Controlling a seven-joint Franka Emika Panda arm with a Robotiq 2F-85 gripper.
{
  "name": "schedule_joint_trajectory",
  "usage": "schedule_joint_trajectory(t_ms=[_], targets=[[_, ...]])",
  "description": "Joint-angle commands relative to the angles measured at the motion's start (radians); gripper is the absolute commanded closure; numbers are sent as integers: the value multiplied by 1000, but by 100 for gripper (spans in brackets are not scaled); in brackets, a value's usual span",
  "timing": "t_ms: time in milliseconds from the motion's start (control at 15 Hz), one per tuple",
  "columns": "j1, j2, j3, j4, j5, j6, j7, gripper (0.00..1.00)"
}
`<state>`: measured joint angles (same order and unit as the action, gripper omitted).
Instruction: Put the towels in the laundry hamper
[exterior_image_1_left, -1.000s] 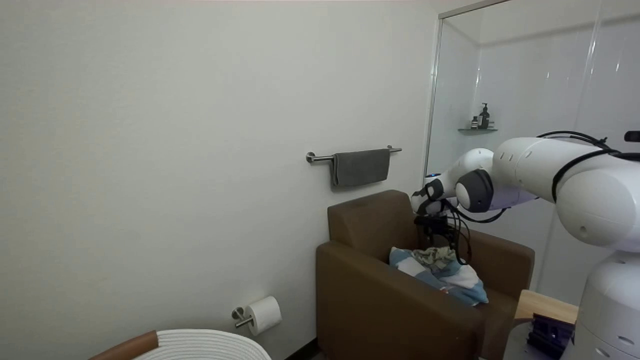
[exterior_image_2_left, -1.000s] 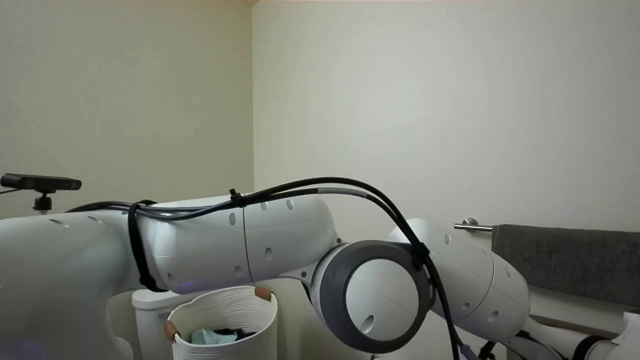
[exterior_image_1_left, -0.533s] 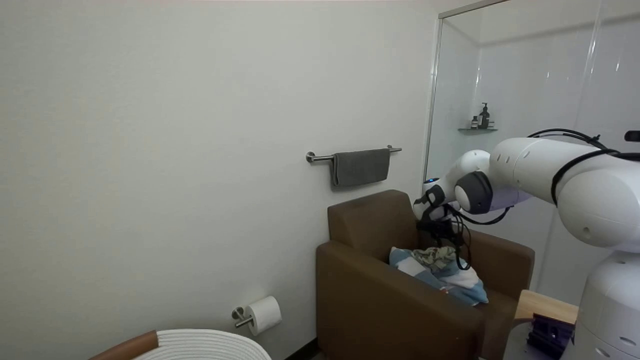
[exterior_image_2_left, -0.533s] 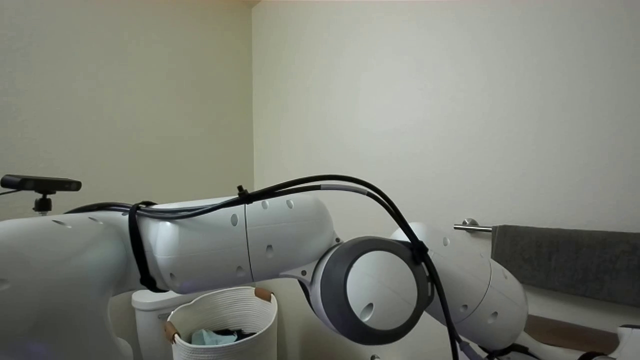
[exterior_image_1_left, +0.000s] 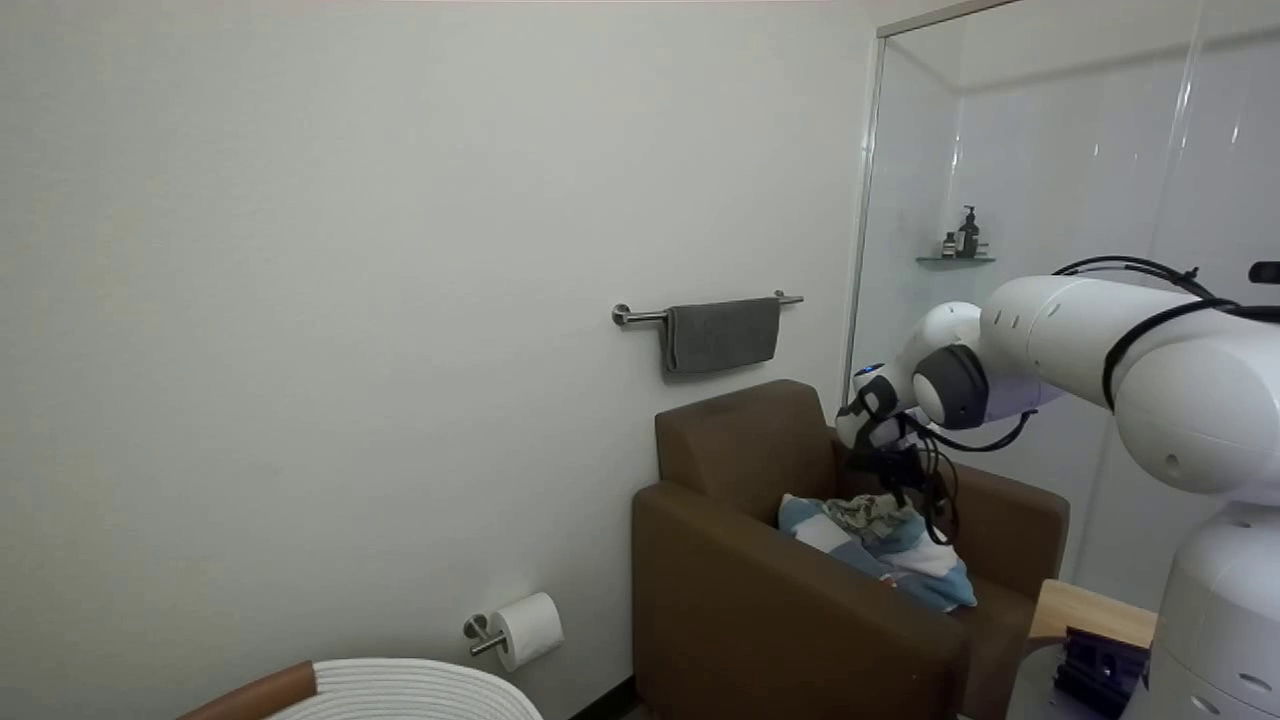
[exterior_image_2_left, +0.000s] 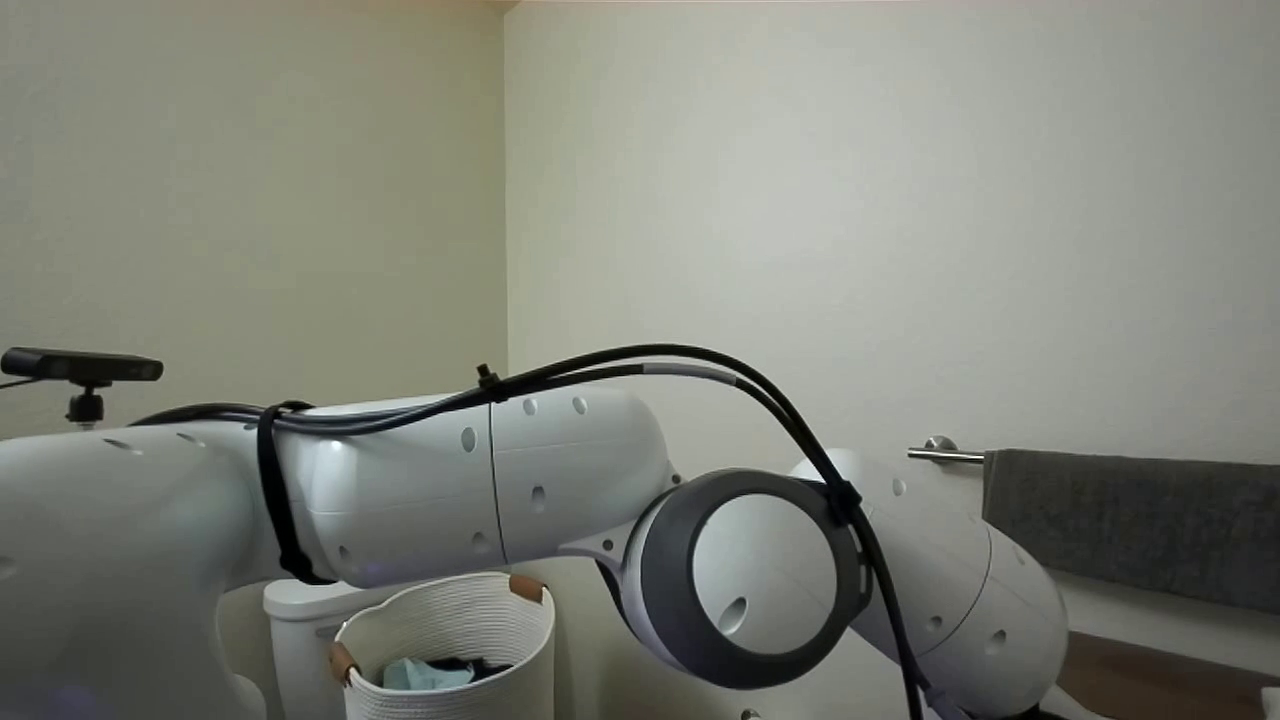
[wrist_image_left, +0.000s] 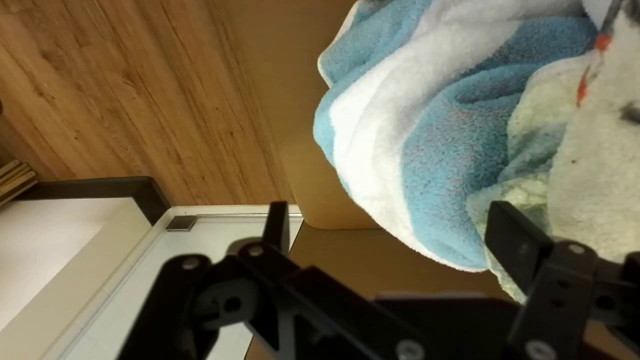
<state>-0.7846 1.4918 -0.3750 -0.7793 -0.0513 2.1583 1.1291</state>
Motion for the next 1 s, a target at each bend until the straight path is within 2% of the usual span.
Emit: schedule_joint_trajectory(t_ms=[0,67,200,333,533,733,933], targets=[[-13,0,22,56,-13,-114,-111,0],[-6,0,13,18,-16,-42,-30,0],[-6,-1,19,44,-18,-91,-64,0],[8,-20,17,27,6,-76,-67,0],[8,-5,82,90,20,59,-74,0],[36,-6,84,92,8,240,-8,0],[24,-6,101,60,-6,353,67,0]])
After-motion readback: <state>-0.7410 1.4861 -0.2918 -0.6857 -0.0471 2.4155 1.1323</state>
